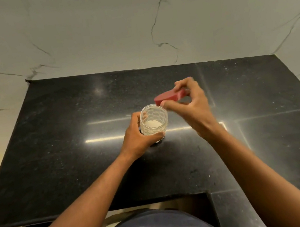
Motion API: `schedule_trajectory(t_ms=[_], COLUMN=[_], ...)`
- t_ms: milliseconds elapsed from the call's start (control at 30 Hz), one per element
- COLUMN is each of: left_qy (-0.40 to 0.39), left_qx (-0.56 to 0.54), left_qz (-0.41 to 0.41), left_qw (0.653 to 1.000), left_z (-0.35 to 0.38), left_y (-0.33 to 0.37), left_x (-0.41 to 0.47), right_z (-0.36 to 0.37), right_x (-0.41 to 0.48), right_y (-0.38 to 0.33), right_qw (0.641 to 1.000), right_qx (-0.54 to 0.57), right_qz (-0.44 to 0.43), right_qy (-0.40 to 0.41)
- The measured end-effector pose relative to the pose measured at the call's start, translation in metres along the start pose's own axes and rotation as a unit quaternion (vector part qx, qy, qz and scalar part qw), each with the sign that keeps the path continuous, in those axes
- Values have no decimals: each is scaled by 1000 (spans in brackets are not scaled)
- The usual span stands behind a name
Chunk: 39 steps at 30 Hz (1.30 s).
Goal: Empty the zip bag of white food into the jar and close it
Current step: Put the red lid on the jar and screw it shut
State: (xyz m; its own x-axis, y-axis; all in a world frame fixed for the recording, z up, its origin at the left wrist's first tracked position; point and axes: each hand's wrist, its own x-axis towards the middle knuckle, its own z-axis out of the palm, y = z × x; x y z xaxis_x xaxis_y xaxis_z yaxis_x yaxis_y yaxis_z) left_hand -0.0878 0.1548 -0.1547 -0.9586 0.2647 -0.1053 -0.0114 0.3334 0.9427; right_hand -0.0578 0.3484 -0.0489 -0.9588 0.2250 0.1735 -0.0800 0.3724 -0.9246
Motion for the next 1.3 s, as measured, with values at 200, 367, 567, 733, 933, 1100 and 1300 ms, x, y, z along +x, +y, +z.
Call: schedule_trajectory(t_ms=[200,367,567,733,933,1100,1300], left_qy=[-3,9,-2,-10,-1,12,13], left_qx=[4,6,11,5,13,30,31], left_qz=[10,17,3,-6,0,7,3], left_qw=[1000,1000,1000,1000,1000,999,999], left_z=[0,0,-3,-3,-4,-4,-3], left_y=[4,1,3,1,3,4,1], left_x=[-2,-2,-3,-4,-8,-9,-8], right_z=[21,25,35,50,56,49,51], right_x=[-12,4,29,33,34,33,29], right_y=[12,-1,-22,-27,-40,-45,-44], right_qw=[958,914,825,787,758,807,773], right_qx=[-231,-328,-484,-558,-630,-437,-534], right_qz=[-72,-102,-131,-95,-94,-113,-133], right_qy=[-154,-216,-263,-247,-142,-382,-317])
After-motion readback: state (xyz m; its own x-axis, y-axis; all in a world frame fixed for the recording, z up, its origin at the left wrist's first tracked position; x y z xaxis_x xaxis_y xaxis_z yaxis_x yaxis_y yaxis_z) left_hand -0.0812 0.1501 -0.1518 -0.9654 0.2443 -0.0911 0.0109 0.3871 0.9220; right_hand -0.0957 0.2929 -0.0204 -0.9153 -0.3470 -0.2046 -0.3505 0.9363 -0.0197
